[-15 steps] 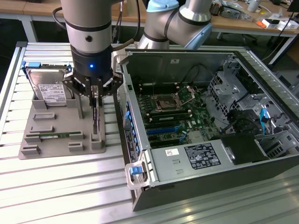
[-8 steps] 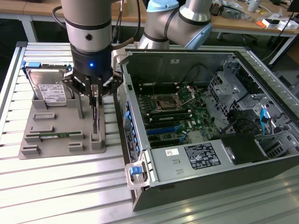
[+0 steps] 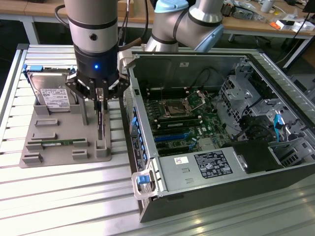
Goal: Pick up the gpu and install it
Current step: 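Pick up the gpu and move the gpu toward the slot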
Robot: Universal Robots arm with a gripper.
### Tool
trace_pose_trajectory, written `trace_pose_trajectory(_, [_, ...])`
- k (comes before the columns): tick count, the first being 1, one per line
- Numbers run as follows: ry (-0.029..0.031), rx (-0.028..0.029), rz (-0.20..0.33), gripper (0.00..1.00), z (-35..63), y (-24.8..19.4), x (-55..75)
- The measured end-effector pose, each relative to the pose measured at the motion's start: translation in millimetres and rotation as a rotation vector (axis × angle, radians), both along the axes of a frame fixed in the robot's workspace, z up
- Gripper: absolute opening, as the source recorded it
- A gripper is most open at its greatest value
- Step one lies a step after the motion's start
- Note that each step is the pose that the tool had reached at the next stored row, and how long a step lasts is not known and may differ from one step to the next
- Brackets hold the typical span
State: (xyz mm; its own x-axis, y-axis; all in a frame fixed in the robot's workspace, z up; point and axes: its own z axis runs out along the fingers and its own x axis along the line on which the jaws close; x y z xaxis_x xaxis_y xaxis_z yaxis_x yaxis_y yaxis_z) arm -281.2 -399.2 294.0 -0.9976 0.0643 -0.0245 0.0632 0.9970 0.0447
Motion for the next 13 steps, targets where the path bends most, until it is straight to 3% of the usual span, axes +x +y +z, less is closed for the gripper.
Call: trace_pose_trajectory(13, [0.0000, 0.0000, 0.000, 0.27, 5.8, 0.0, 0.0])
